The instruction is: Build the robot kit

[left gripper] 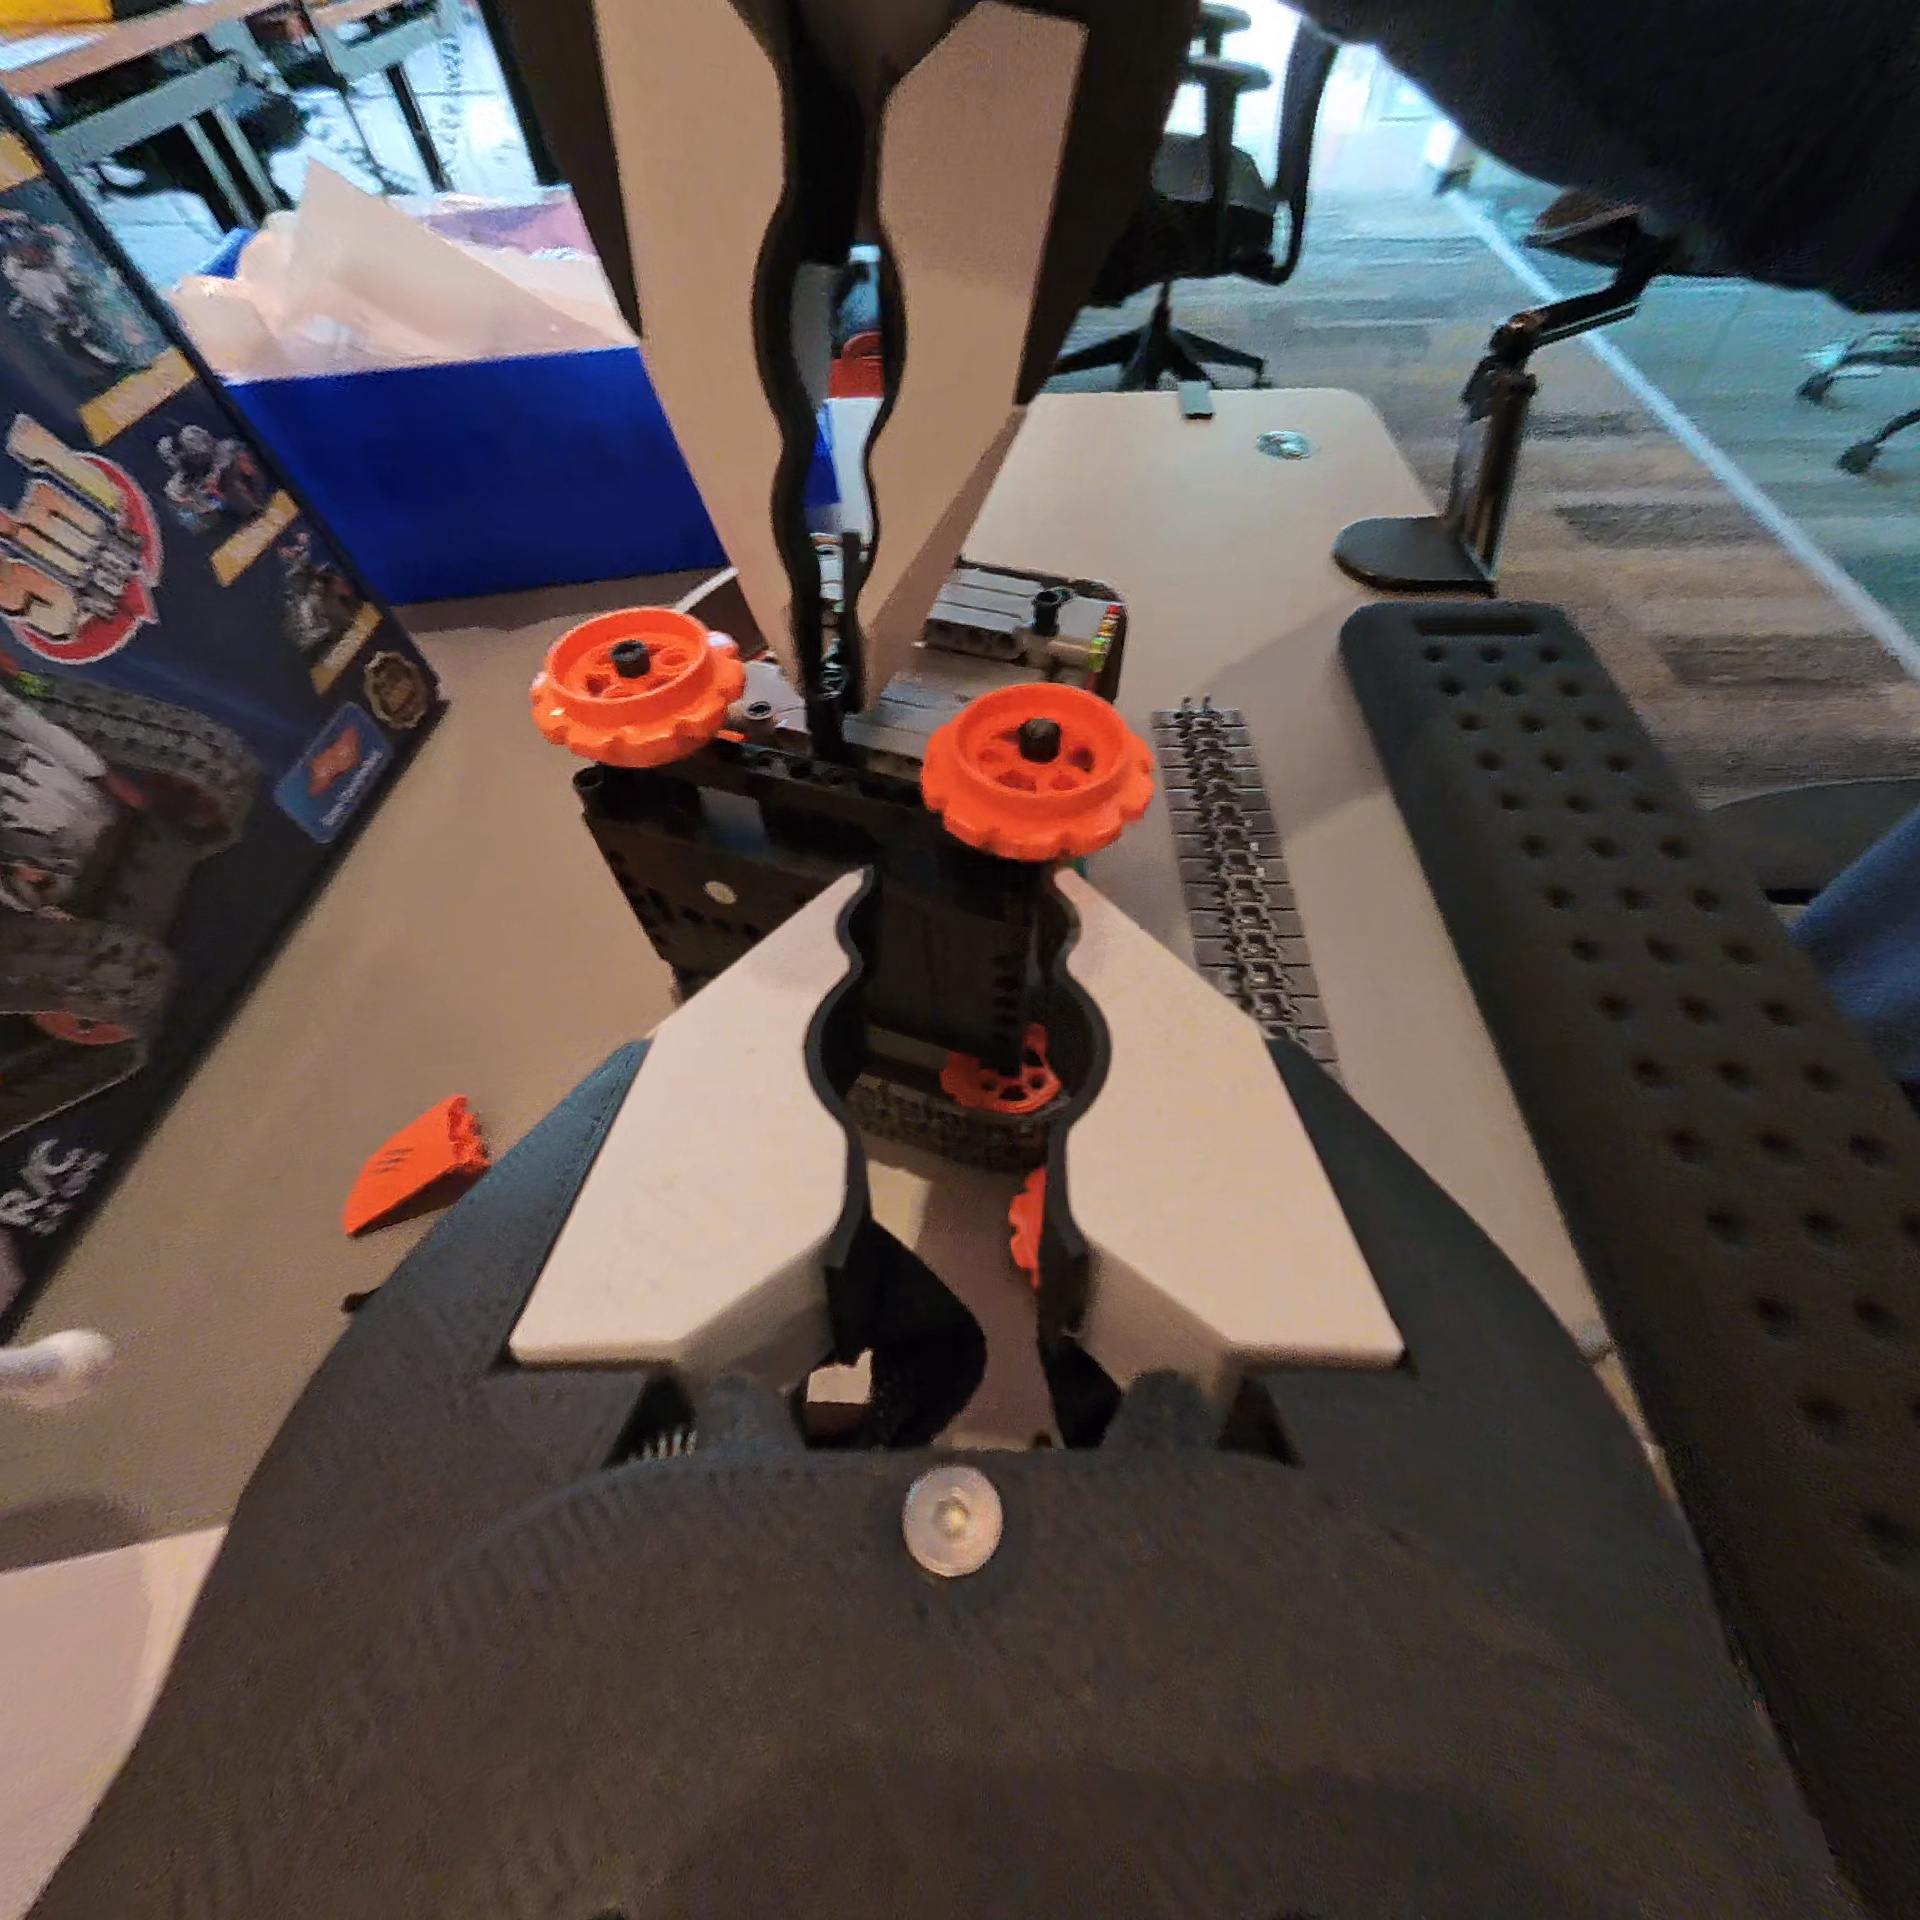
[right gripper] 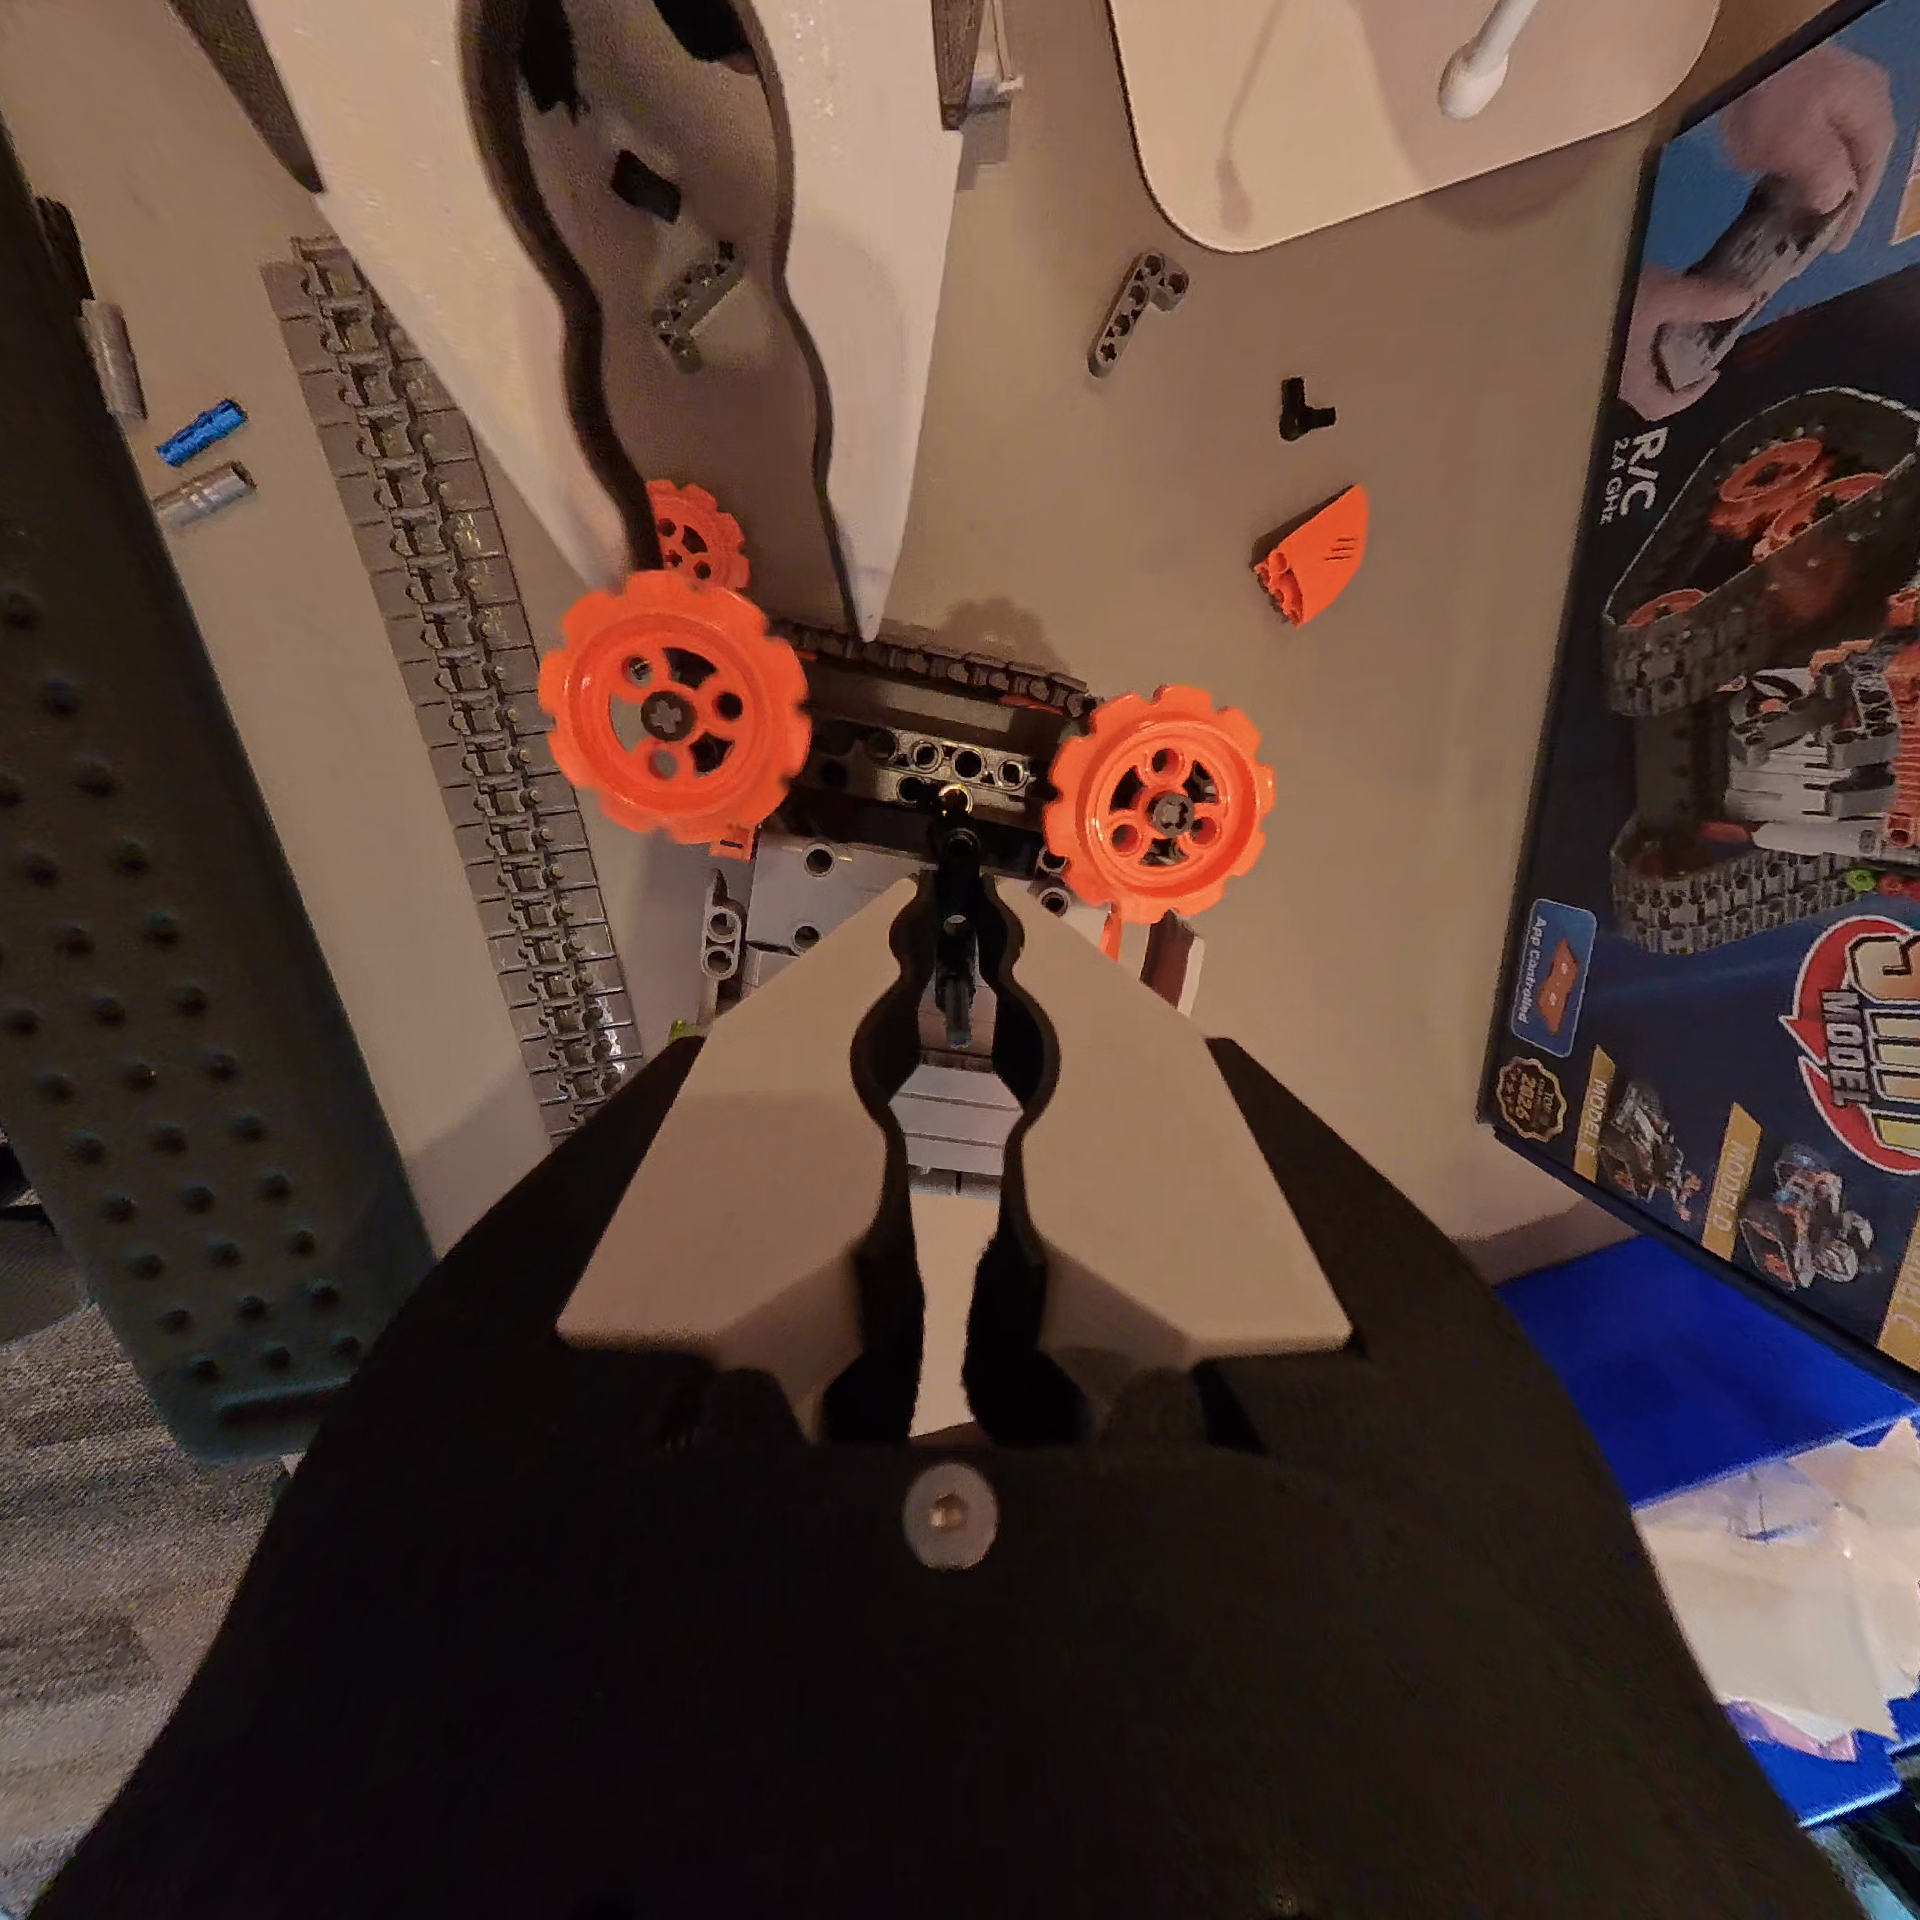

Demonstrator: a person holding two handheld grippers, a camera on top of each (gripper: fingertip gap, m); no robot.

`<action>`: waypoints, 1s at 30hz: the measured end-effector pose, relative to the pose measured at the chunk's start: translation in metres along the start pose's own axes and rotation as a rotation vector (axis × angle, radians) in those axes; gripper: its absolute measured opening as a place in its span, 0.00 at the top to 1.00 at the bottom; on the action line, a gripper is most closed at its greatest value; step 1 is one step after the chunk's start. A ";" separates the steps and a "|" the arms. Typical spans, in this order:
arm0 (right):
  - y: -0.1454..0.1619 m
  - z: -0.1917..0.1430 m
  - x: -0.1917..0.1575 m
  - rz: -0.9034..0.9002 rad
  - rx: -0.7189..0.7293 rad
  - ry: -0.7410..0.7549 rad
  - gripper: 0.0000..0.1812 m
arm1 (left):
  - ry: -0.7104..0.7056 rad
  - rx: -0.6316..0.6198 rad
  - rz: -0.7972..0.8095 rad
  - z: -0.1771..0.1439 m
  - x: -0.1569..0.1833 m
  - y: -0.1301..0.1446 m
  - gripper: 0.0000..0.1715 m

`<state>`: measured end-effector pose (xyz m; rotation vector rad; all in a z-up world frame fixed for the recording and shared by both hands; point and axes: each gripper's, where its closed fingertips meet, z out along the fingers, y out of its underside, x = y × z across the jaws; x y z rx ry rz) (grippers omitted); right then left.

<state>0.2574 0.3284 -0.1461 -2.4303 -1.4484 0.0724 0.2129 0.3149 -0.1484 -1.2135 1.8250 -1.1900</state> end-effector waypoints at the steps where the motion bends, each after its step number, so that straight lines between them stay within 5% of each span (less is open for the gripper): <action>1: 0.000 0.001 0.000 0.001 -0.010 -0.005 0.98 | 0.027 -0.004 0.004 0.001 0.005 0.001 0.79; 30: 0.004 -0.001 -0.002 -0.023 -0.085 0.002 0.98 | -0.131 0.020 0.218 0.023 0.012 0.001 0.86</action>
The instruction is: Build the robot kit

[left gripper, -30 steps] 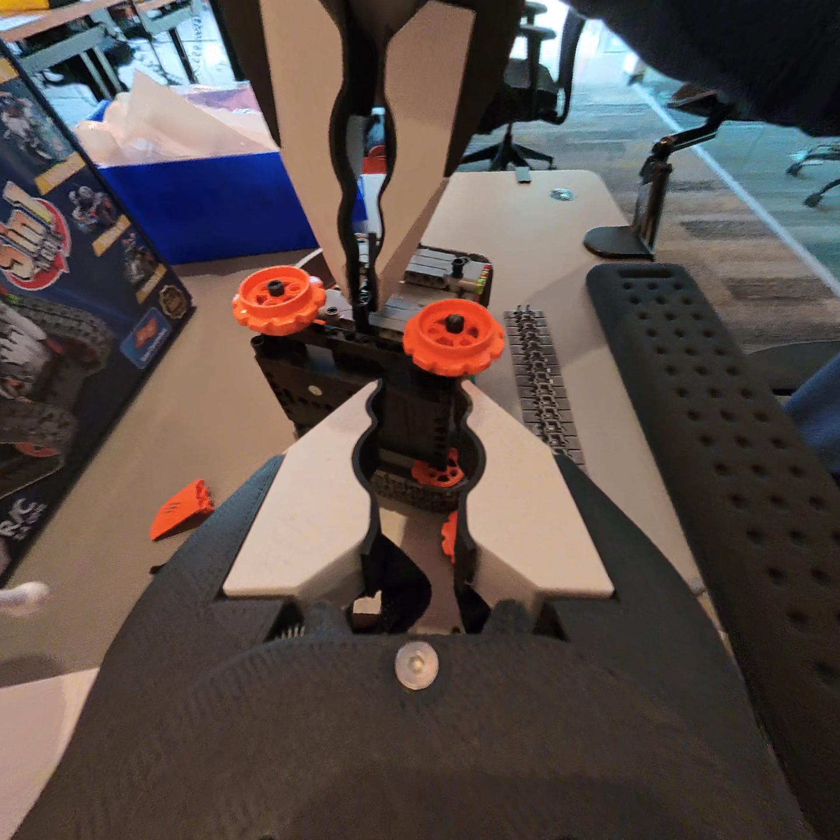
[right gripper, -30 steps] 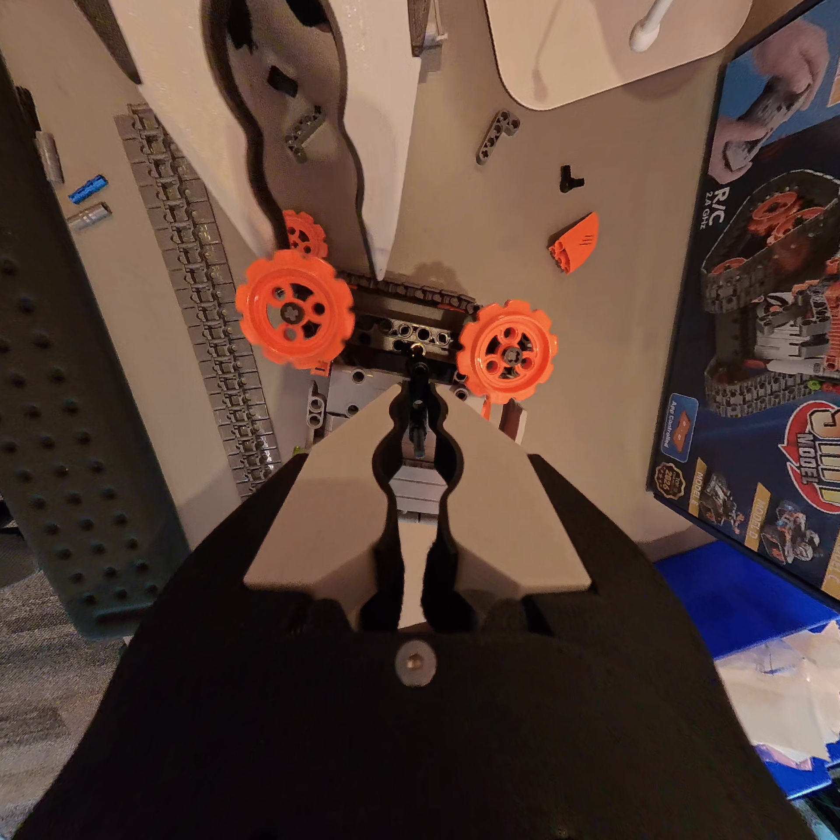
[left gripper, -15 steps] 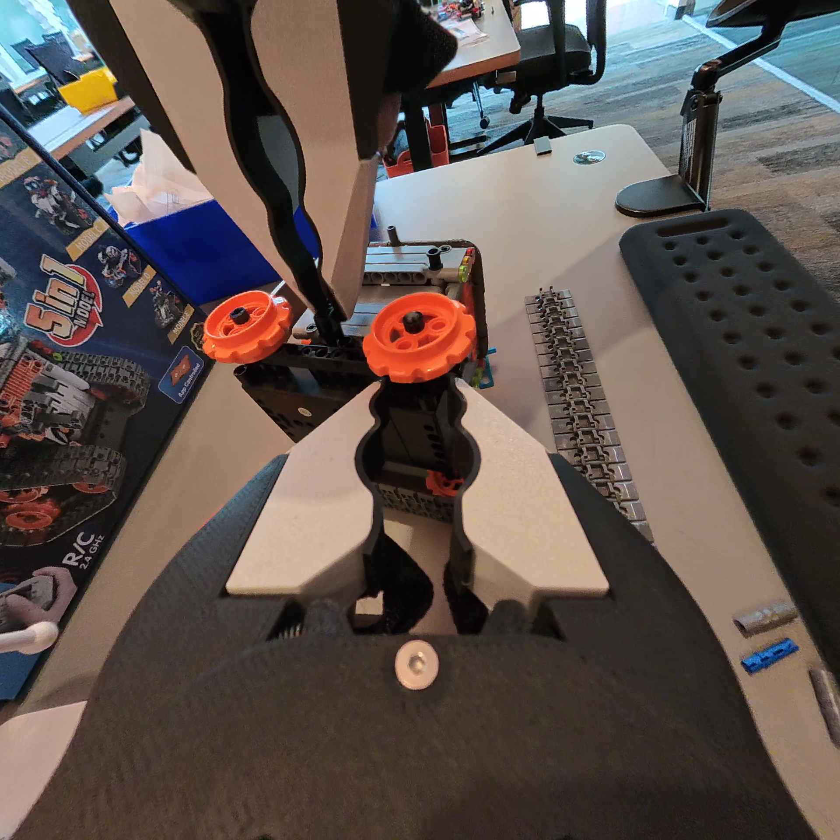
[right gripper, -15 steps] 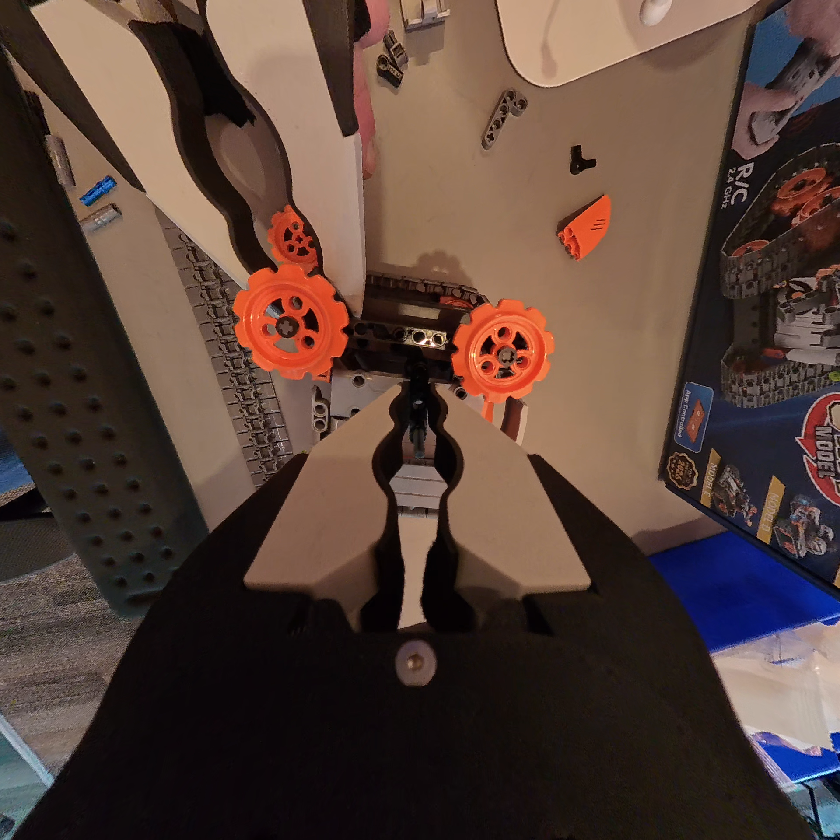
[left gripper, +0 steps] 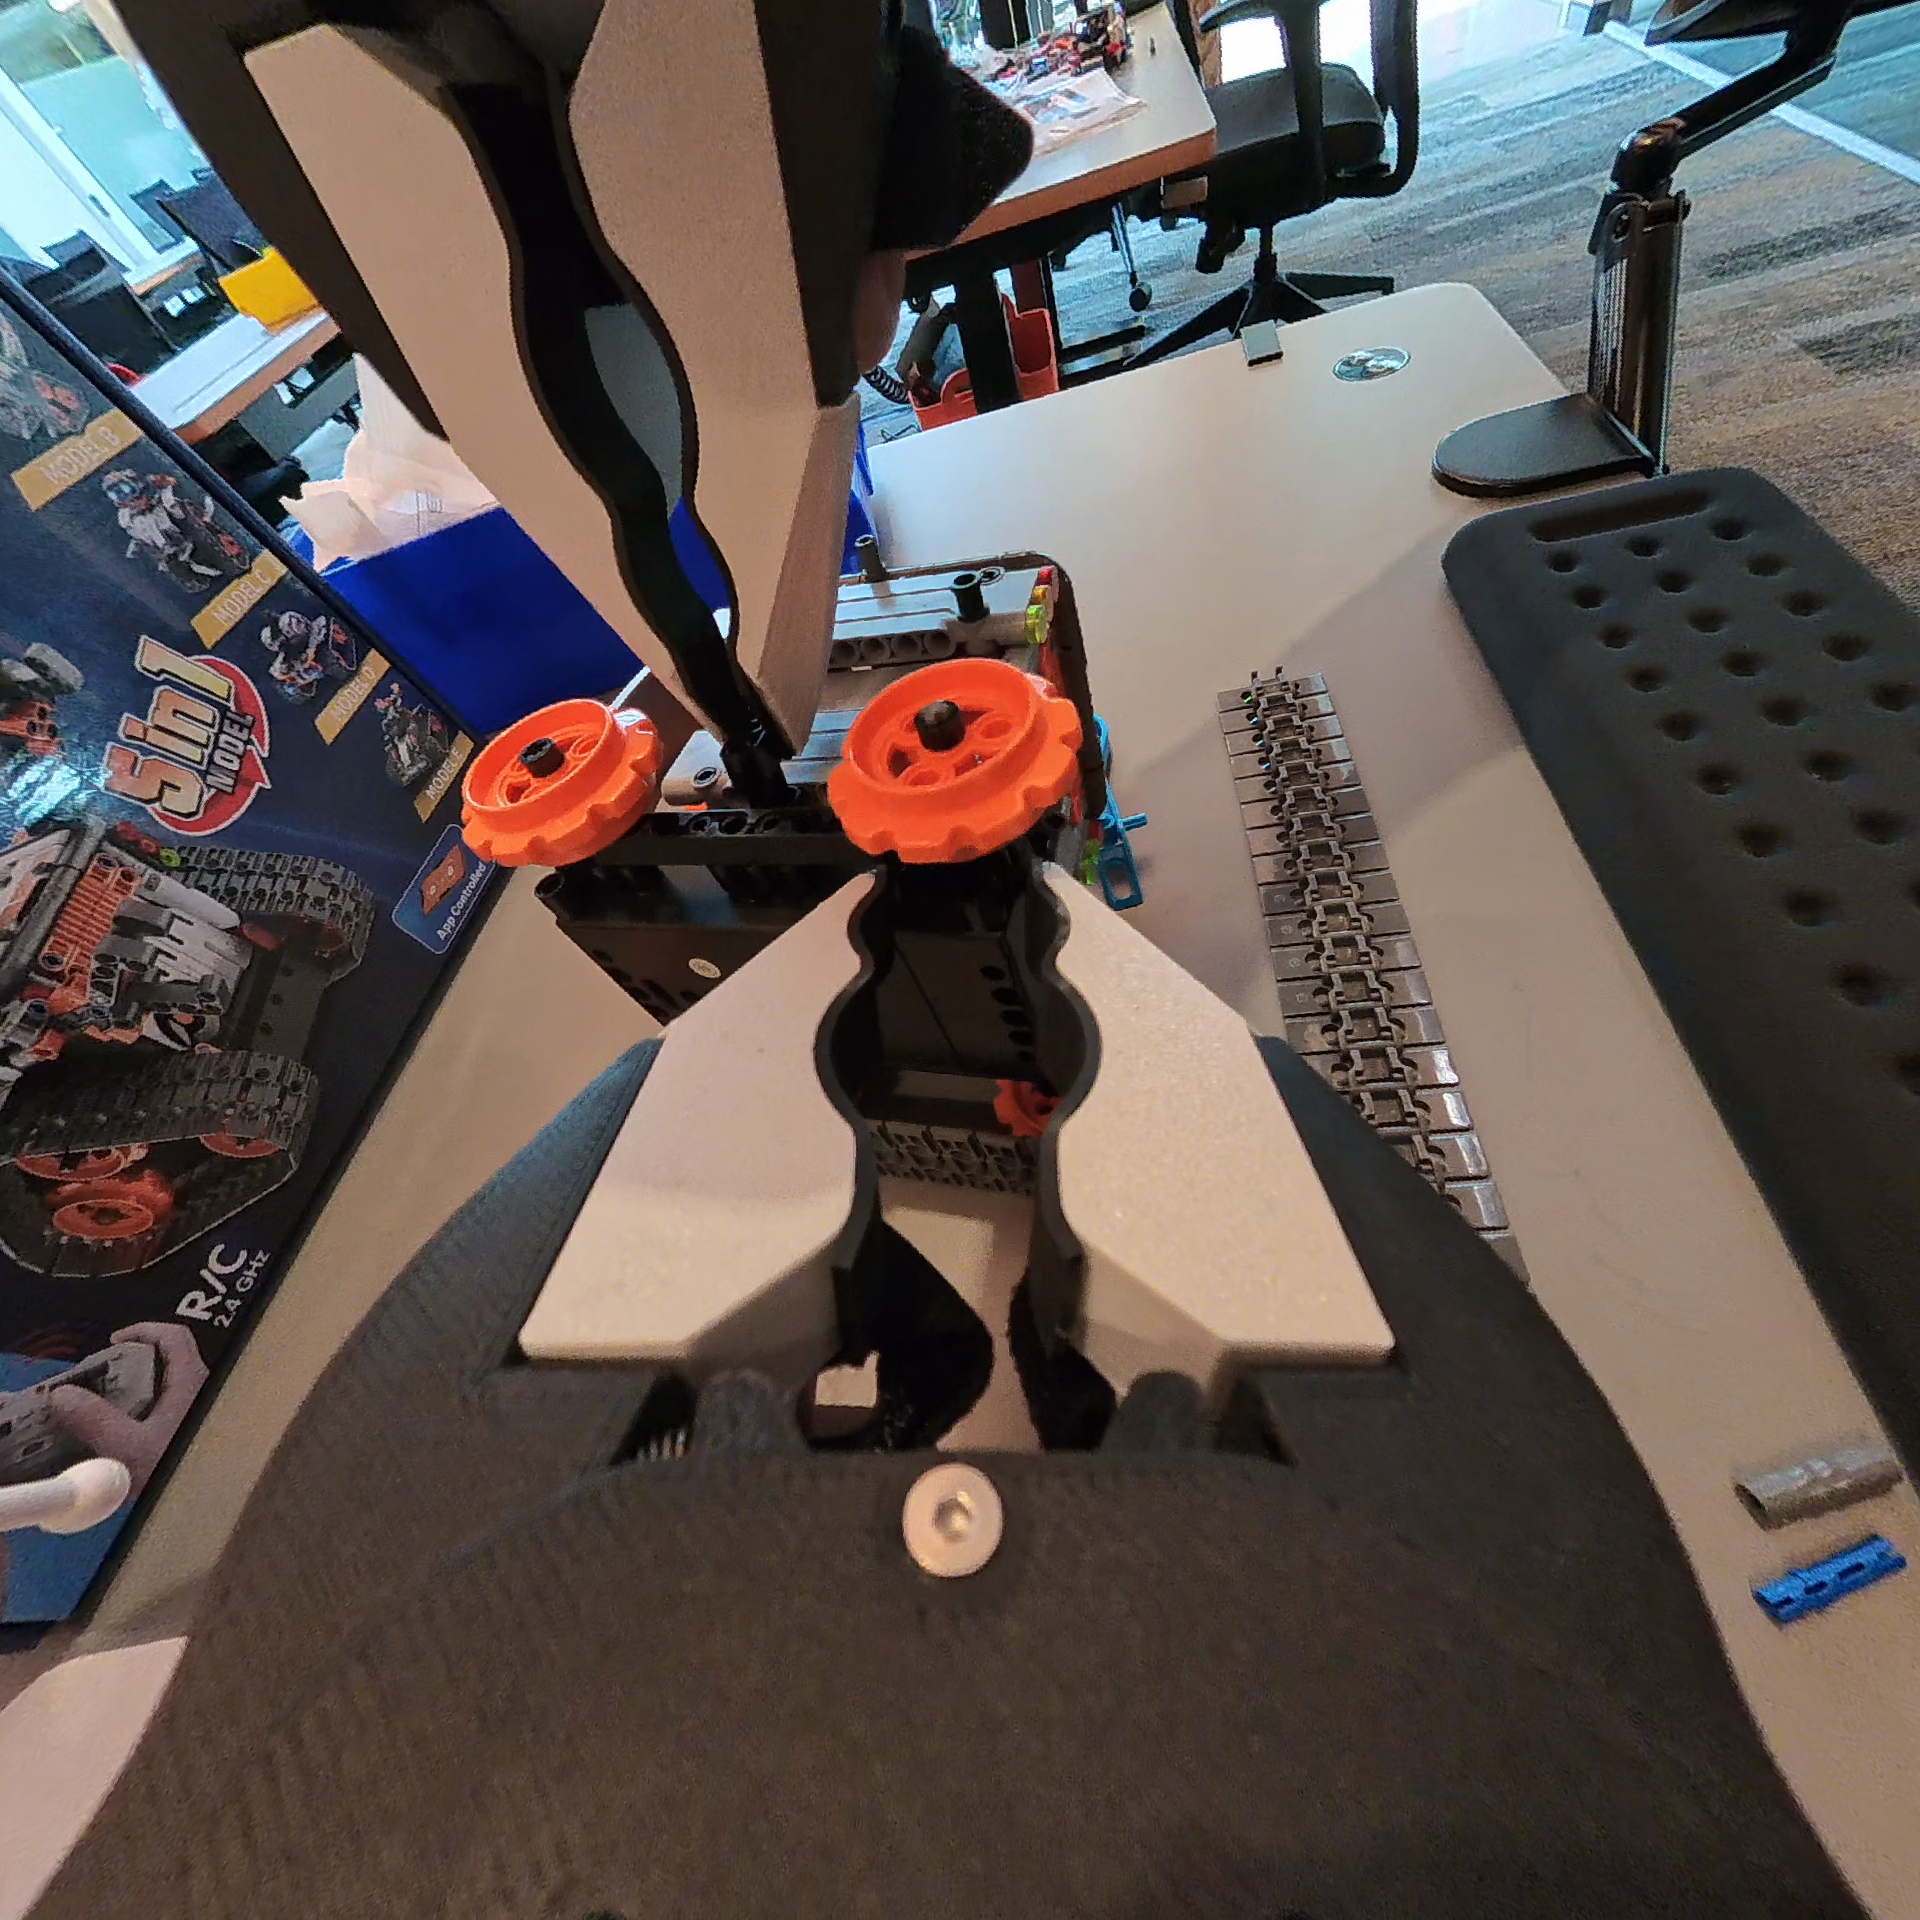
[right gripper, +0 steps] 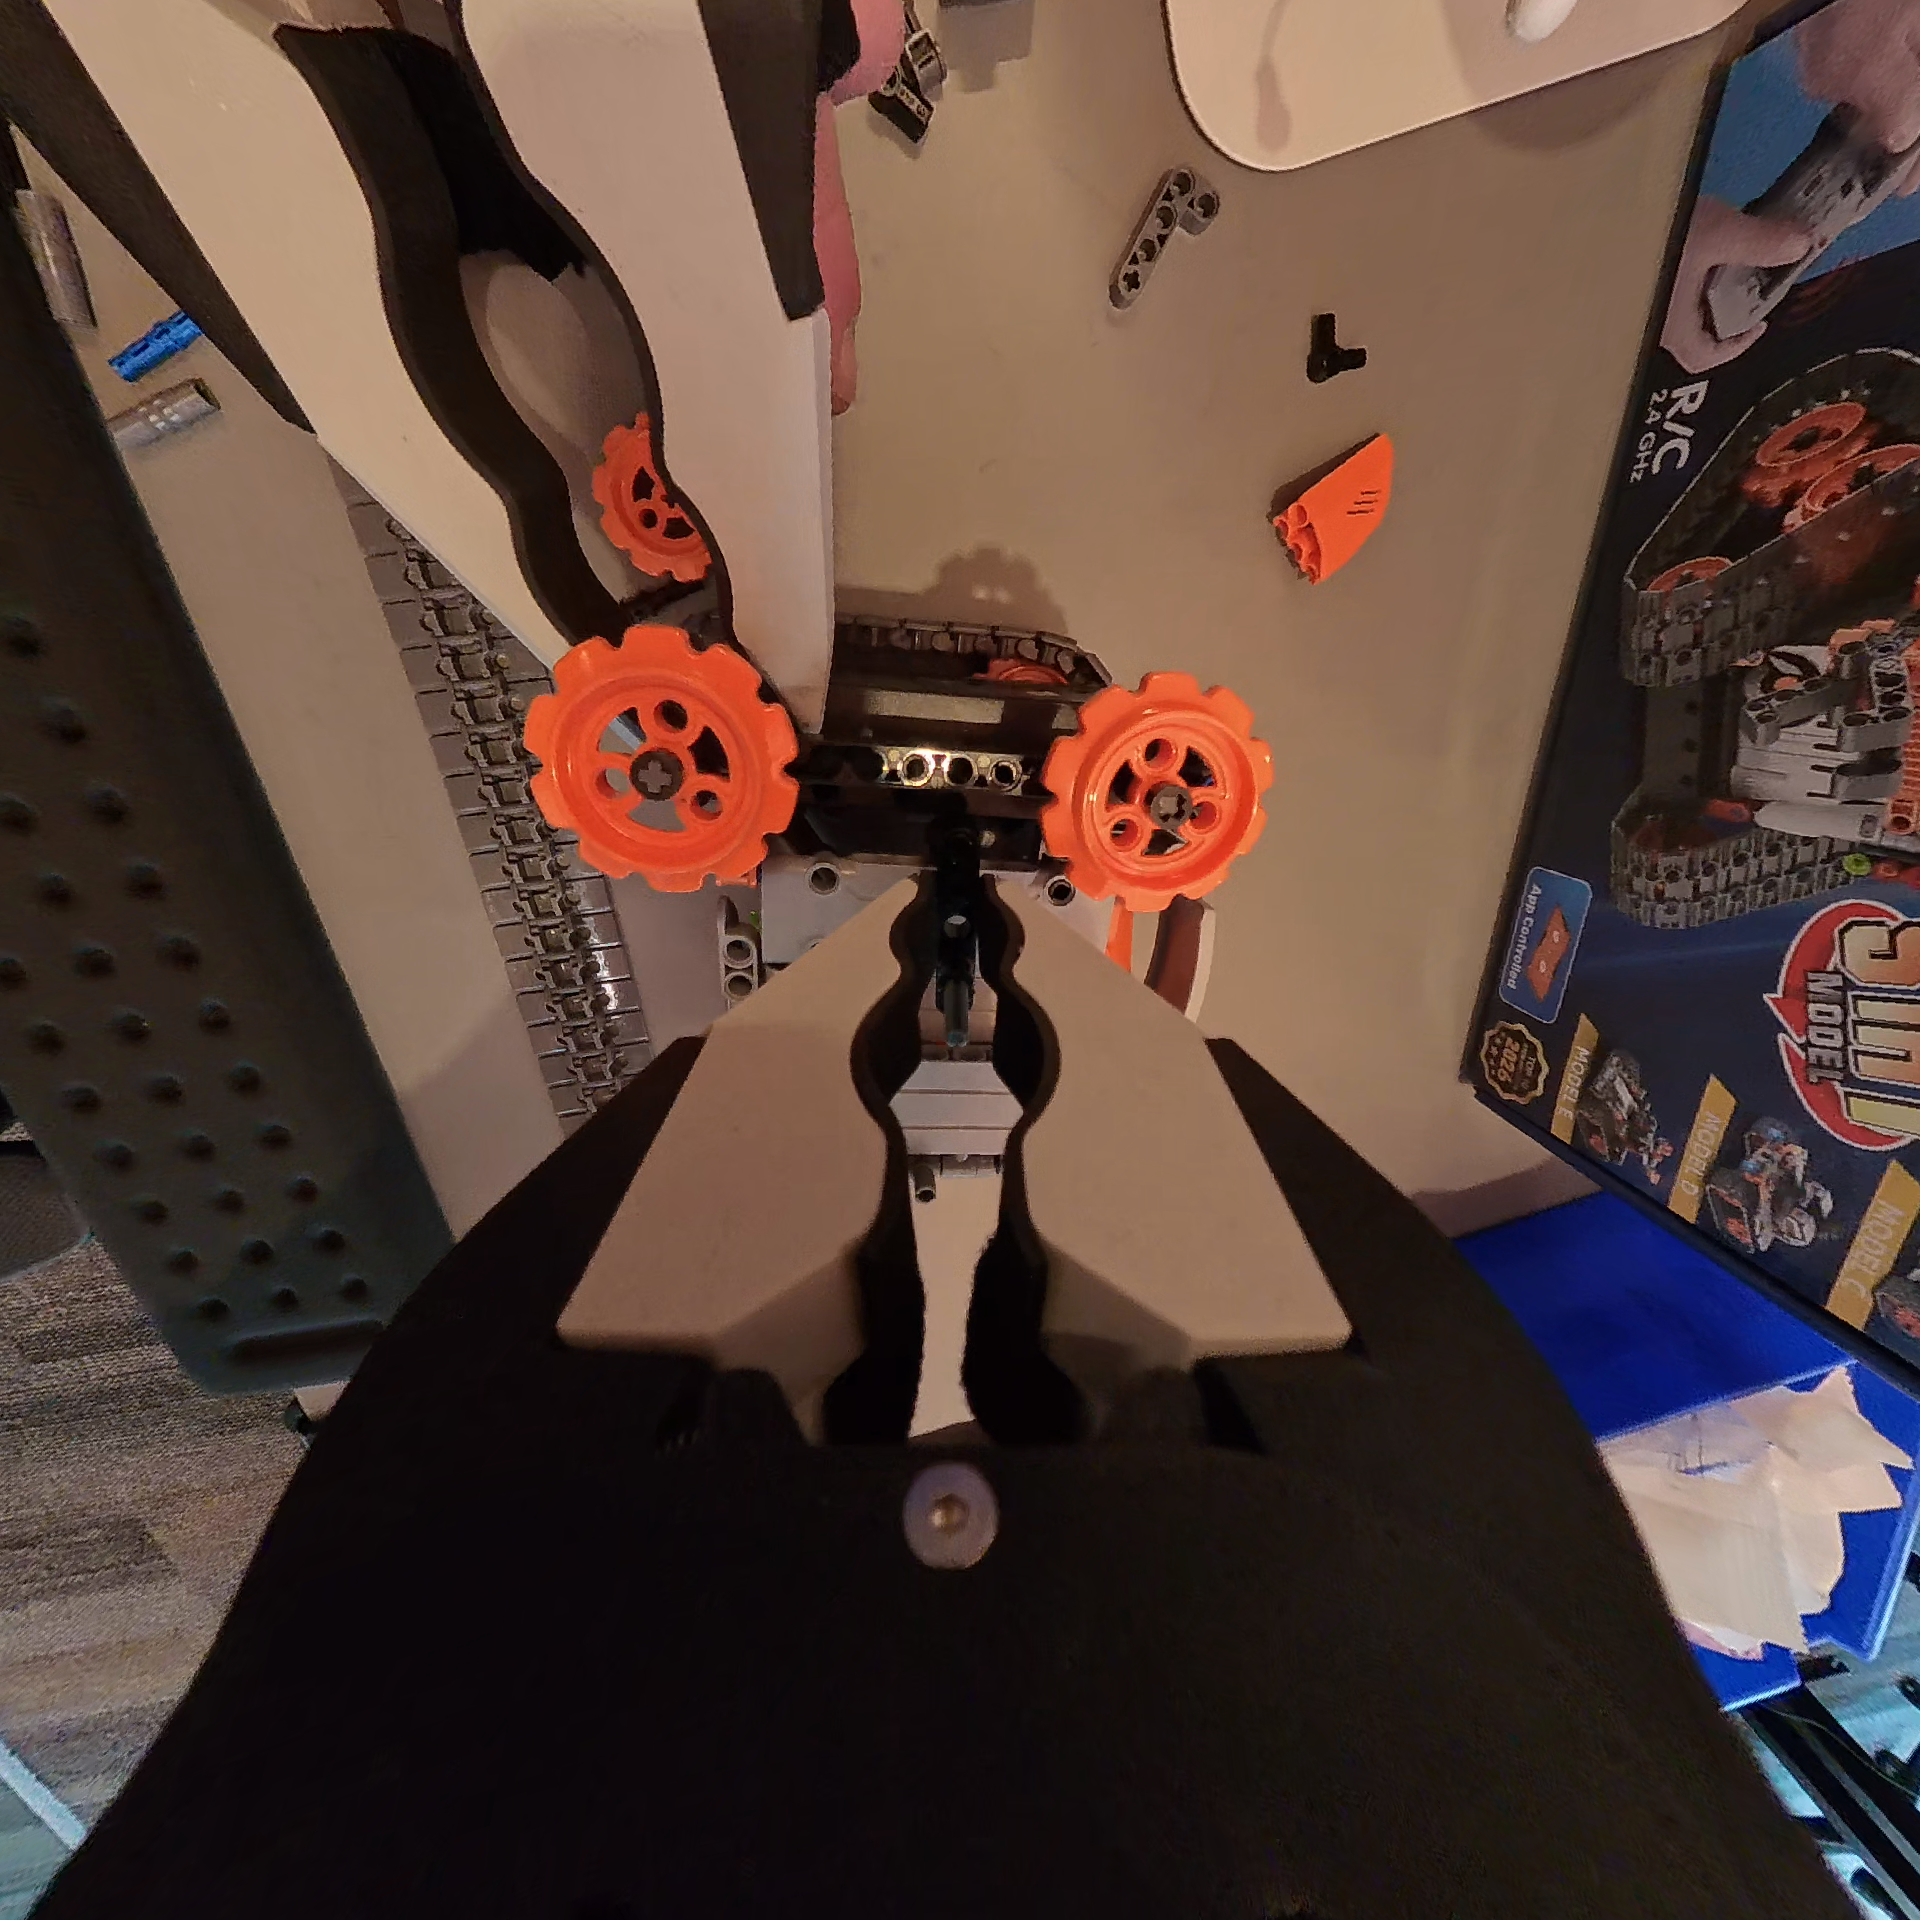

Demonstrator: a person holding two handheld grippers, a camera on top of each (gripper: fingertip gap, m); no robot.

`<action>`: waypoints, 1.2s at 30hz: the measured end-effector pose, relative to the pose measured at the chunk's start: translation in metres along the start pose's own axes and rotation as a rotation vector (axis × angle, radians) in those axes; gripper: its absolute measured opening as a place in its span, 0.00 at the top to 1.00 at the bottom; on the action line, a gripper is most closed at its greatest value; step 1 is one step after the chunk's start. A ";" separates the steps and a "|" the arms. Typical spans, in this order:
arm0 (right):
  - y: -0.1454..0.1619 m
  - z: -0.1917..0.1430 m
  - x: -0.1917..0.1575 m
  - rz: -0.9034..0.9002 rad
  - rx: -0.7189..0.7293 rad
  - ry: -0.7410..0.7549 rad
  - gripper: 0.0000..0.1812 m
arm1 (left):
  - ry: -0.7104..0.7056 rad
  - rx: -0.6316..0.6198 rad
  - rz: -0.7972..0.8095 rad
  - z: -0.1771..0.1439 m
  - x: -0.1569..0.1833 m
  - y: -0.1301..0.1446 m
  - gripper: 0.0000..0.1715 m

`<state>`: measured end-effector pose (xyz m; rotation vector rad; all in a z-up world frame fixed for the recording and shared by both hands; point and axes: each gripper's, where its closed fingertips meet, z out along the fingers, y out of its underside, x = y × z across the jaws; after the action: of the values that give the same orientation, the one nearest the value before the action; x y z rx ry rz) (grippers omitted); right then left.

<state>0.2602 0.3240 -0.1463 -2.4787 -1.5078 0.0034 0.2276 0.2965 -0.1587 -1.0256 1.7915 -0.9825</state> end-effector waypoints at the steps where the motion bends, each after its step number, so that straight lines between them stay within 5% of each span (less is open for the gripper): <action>1: 0.000 0.000 0.000 0.000 0.001 0.002 0.98 | -0.001 0.001 0.000 0.000 0.000 0.000 0.86; 21: 0.000 0.000 -0.002 -0.004 -0.001 0.000 0.98 | -0.006 0.004 0.009 0.002 0.001 -0.001 0.86; 36: 0.001 0.006 -0.003 -0.104 -0.200 0.020 0.99 | -0.009 0.009 0.014 0.003 0.002 -0.001 0.86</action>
<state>0.2590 0.3222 -0.1522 -2.5367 -1.7024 -0.1995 0.2298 0.2941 -0.1594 -1.0097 1.7829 -0.9747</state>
